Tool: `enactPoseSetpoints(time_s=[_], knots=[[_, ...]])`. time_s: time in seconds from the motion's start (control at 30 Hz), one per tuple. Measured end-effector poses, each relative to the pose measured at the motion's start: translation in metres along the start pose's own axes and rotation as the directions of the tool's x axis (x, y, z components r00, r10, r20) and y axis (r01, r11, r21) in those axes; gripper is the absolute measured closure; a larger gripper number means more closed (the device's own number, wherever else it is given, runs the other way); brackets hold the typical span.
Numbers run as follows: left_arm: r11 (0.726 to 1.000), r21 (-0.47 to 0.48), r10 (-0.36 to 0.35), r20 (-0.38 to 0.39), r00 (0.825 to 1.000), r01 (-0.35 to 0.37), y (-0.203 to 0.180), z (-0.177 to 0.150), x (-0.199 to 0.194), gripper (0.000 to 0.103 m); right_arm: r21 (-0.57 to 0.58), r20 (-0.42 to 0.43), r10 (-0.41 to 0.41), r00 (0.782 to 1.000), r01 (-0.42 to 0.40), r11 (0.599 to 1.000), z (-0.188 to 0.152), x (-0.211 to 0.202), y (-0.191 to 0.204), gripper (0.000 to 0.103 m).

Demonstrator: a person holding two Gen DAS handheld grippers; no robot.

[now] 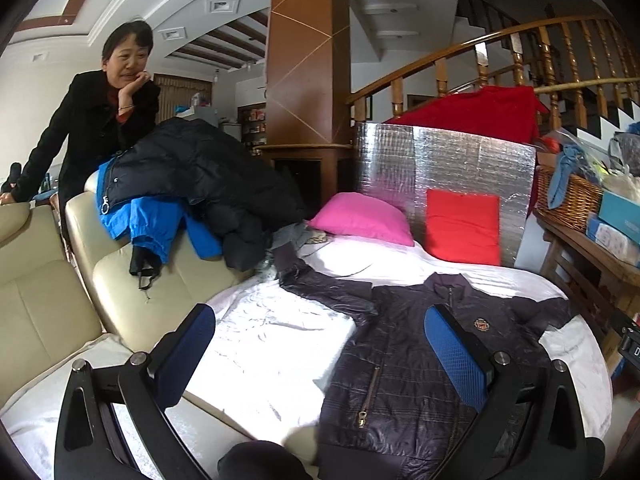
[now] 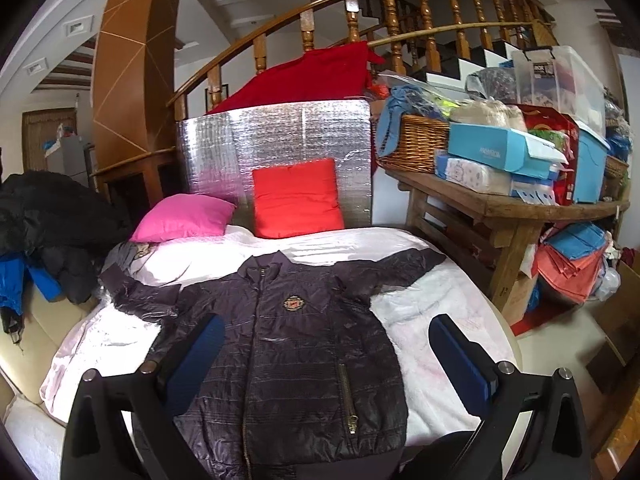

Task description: Fold large clothes

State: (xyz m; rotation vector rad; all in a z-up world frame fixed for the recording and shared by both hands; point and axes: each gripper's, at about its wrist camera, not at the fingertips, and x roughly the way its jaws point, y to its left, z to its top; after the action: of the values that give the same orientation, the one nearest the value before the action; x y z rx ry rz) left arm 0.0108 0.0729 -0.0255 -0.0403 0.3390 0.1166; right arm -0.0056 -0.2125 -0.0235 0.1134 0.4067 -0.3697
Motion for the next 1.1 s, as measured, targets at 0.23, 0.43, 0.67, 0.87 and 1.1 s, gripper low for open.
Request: enactPoseSetpoints(time_s=[0.23, 0.43, 0.67, 0.87, 1.1], knots=[[1.0, 0.005, -0.002, 0.001, 1.0, 0.002, -0.003, 0.005, -0.006, 0.0, -0.002, 0.017, 0.011, 1.0, -0.011, 1.0, 0.0, -0.011, 0.0, 0.0], [0.999, 0.035, -0.009, -0.011, 1.0, 0.009, -0.018, 0.003, 0.003, 0.0, 0.046, 0.026, -0.021, 0.999, 0.02, 0.999, 0.003, -0.01, -0.023, 0.0], [0.998, 0.065, -0.012, -0.005, 1.0, 0.012, -0.03, 0.001, 0.0, 0.0, 0.078, 0.006, -0.02, 1.0, 0.019, 0.997, 0.001, -0.004, -0.038, 0.0], [0.997, 0.08, -0.02, 0.011, 1.0, 0.019, -0.037, 0.003, -0.008, 0.0, 0.096, 0.015, -0.019, 1.0, 0.017, 0.995, 0.001, -0.007, -0.046, 0.0], [0.996, 0.081, -0.024, 0.016, 1.0, 0.023, -0.038, 0.003, -0.01, 0.0, 0.093, 0.016, -0.021, 1.0, 0.019, 0.995, 0.001, -0.008, -0.045, 0.0]])
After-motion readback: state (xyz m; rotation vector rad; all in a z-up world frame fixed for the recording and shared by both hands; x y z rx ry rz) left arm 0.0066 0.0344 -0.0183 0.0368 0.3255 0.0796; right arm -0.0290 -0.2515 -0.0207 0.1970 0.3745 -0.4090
